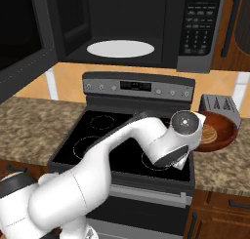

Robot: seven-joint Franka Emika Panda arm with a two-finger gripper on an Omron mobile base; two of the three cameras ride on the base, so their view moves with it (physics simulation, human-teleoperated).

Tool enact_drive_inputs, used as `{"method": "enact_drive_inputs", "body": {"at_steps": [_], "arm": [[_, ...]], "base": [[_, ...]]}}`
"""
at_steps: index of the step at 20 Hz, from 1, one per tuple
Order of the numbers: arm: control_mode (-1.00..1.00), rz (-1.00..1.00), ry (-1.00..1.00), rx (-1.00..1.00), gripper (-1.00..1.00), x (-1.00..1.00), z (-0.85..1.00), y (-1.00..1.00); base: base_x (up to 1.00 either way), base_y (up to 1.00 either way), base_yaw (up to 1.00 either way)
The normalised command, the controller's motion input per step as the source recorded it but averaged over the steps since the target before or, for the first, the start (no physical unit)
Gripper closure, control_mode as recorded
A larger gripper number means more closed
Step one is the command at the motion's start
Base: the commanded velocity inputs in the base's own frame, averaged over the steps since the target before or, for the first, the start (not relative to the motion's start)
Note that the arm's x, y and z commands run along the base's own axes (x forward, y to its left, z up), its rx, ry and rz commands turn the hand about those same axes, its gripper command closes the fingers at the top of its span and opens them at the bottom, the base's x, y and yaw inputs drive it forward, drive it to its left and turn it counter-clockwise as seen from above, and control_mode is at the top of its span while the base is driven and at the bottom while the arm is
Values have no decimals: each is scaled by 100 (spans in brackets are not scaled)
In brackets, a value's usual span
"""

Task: Open the microwave, place the bowl with waffle inside the microwave, then close the microwave door and turn it on.

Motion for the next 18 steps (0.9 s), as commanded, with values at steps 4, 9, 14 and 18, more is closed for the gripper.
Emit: {"method": "enact_drive_inputs", "body": {"at_steps": [4,9,14,18], "arm": [[-100,21,0,7,100,-29,56,40],[-100,20,2,1,100,-36,30,43],[-100,12,0,3,100,-59,2,65],[-100,11,-2,1,100,-34,29,85]], "base": [[0,0,0],[0,0,0],[0,0,0],[0,0,0]]}}
